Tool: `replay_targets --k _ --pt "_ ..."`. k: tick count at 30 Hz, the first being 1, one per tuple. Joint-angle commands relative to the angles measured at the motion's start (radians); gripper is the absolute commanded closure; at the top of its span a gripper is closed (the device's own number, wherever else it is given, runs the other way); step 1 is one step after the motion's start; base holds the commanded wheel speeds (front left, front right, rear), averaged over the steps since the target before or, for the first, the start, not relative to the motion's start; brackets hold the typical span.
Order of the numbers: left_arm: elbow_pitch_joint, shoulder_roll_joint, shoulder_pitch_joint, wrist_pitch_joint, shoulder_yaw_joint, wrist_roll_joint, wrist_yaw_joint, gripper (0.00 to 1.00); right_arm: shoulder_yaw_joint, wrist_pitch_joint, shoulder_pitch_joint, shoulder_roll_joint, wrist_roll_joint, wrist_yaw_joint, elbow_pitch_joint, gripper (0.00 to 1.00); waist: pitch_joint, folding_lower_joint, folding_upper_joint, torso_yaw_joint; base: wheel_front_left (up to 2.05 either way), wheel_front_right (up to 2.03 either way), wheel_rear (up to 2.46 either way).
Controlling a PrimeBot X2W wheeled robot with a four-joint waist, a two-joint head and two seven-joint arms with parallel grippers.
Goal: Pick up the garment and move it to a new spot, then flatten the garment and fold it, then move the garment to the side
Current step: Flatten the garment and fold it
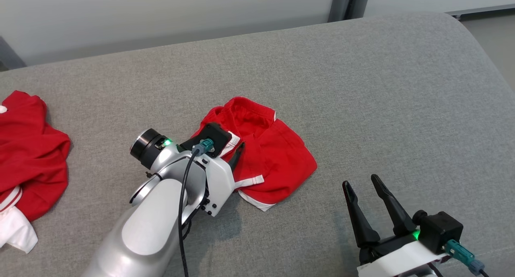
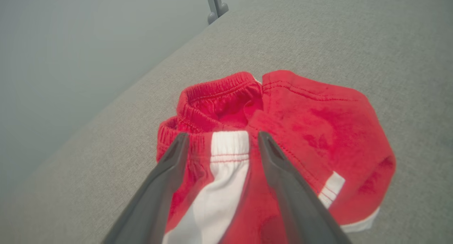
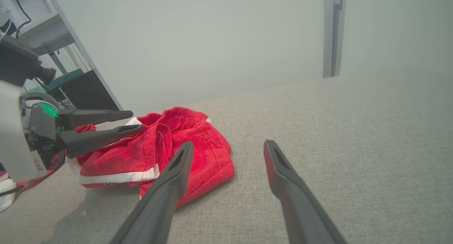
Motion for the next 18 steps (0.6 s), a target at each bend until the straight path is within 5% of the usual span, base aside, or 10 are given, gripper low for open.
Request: replay_targets --k 1,11,12,14,18 --pt "-0.032 0.019 -0.032 0.002 0.024 0.007 0.013 0.00 0.025 -0.013 -0.030 0.000 0.004 0.007 -0.028 0.00 0.000 0.0000 0.0000 0.005 0.00 0.00 0.00" --pt "-0.027 0.021 -0.028 0.006 0.012 -0.008 0.010 0.05 0.034 -0.013 -0.042 -0.005 0.010 0.007 -0.033 0.00 0.016 0.0000 0.0000 0.011 0.00 0.00 0.00" --pt "-0.025 0.021 -0.030 0.005 0.010 -0.009 0.011 0.30 0.035 -0.013 -0.043 -0.006 0.010 0.007 -0.034 0.00 0.018 0.0000 0.0000 0.011 0.00 0.00 0.00" --pt "-0.019 0.020 -0.036 0.000 0.006 -0.009 0.014 1.00 0.038 -0.013 -0.046 -0.009 0.013 0.007 -0.035 0.00 0.022 0.0000 0.0000 0.013 0.00 0.00 0.00" --pt "-0.025 0.018 -0.043 -0.015 0.006 -0.008 0.025 1.00 0.041 -0.013 -0.048 -0.011 0.014 0.007 -0.032 0.00 0.023 0.0000 0.0000 0.017 0.00 0.00 0.00"
